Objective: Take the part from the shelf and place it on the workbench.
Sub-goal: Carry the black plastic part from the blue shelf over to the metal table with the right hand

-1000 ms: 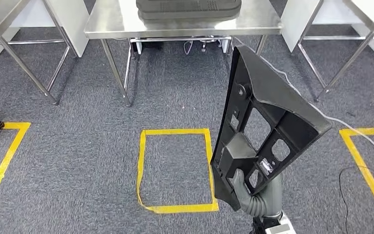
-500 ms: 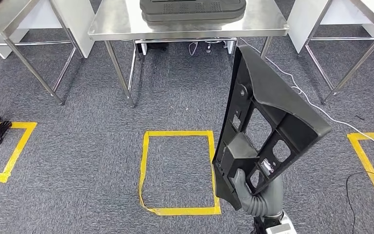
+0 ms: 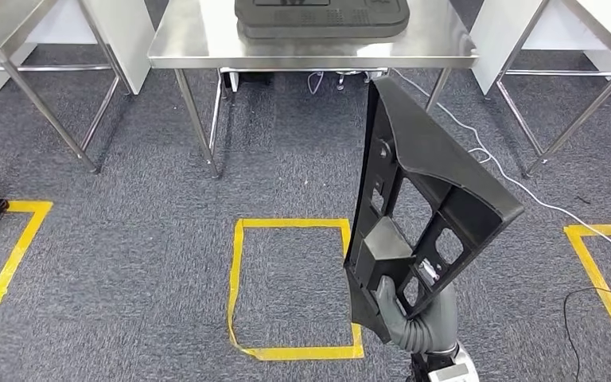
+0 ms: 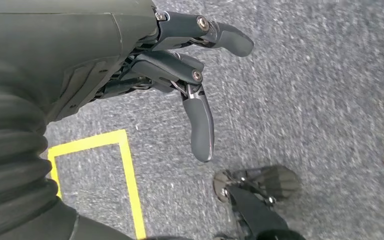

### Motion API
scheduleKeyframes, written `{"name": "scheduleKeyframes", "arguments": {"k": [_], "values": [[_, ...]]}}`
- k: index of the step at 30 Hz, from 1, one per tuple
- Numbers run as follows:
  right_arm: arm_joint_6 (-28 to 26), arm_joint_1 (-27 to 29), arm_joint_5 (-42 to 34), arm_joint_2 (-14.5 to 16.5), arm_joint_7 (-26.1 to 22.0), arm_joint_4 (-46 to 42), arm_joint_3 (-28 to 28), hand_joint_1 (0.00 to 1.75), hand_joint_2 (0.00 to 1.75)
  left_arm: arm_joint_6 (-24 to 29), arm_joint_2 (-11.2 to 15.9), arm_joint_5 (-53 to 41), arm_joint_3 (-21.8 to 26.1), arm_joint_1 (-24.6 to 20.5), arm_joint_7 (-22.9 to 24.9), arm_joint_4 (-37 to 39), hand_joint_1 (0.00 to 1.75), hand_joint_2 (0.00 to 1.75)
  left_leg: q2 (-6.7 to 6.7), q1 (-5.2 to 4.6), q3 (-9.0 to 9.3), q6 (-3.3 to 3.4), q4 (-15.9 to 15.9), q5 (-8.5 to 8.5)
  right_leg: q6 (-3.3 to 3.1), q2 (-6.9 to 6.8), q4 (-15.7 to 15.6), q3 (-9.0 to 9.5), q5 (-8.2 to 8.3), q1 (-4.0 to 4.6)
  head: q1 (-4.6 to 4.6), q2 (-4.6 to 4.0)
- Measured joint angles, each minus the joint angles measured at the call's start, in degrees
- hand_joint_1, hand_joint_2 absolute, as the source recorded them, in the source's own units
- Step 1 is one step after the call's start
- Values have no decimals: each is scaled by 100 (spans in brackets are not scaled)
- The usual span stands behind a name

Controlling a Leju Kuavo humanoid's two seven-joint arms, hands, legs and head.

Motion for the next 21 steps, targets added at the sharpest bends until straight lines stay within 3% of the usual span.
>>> {"name": "scheduleKeyframes", "arguments": {"k": [1,4,6,8,10,12,15,18,21], "values": [[0,-1,-3,-1,2,0,0,175,175,1,0,0,-1,-2,1,0,0,175,-4,1,14,42,-14,-3,-18,3,262,-137,-113,8,11,0],[0,3,-28,-2,16,10,2,175,175,3,2,4,-4,-4,4,0,0,175,-14,-34,36,125,-17,-43,-90,12,1342,-807,-426,30,34,0],[0,4,-48,-2,24,30,2,175,175,1,2,8,-10,-2,11,0,0,175,-36,-59,66,149,-16,-72,-58,14,1516,-1018,-357,38,34,0],[0,4,-57,-5,26,46,1,175,175,0,-2,9,-16,-2,17,0,0,175,-62,-70,112,151,-16,-100,-2,14,1108,-901,-96,48,35,0],[0,0,-58,-7,27,51,1,175,175,-1,-7,11,-20,-2,21,0,0,175,-81,-72,154,138,-17,-128,26,14,472,-650,211,71,38,0],[0,-3,-58,-3,27,51,3,175,175,-1,-10,13,-23,-5,37,0,0,175,-96,-101,172,105,-8,-163,-20,20,56,-465,398,102,34,0],[0,-3,-62,2,25,52,3,175,175,1,-11,13,-36,-2,58,0,0,175,-107,-112,180,50,-17,-192,-109,27,-35,-418,448,132,28,0],[0,-5,-73,11,19,48,4,175,175,4,2,13,-60,-1,67,0,0,175,-76,-98,142,-30,91,-280,-191,22,-96,-349,459,61,22,0],[0,-4,-74,37,15,47,10,175,175,4,2,13,-75,2,67,0,0,175,-40,-52,-281,-111,996,-684,-286,9,-125,-243,413,21,-15,0]]}}
